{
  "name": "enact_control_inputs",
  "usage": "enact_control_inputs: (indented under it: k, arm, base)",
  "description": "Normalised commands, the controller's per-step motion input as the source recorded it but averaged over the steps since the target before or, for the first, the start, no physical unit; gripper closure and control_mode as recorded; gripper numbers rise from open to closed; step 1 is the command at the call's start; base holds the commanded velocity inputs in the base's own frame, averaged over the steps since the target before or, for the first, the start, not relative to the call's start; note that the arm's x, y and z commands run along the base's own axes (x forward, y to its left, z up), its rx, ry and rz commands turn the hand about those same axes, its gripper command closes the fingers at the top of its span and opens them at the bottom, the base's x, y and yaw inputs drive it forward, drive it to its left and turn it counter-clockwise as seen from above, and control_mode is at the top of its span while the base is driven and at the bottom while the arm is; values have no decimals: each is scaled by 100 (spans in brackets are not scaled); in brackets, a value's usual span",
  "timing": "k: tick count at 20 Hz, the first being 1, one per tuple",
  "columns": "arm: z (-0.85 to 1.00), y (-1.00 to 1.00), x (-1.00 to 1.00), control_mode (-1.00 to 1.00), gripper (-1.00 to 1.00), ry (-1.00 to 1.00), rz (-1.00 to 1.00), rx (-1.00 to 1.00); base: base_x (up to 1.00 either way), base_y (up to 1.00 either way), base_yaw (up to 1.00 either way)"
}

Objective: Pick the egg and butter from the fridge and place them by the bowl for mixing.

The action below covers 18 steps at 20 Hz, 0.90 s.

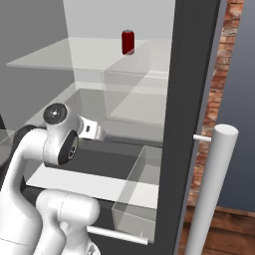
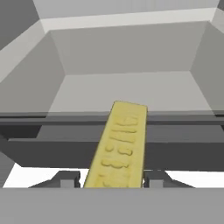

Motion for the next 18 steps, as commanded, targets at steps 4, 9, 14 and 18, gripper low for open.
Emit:
enact_control_inputs:
  k: [4,9,14,18]
  arm:
    - [7,0,-42,-100,100,-3,-1,3]
    - [0,0,0,100,100,0,0,0]
    - [0,0,0,100,100,0,0,0]
    - [0,0,0,100,100,0,0,0]
  base:
    - [0,0,0]
    - [-18,0,0]
    - [-81,0,0]
    - [-92,0,0]
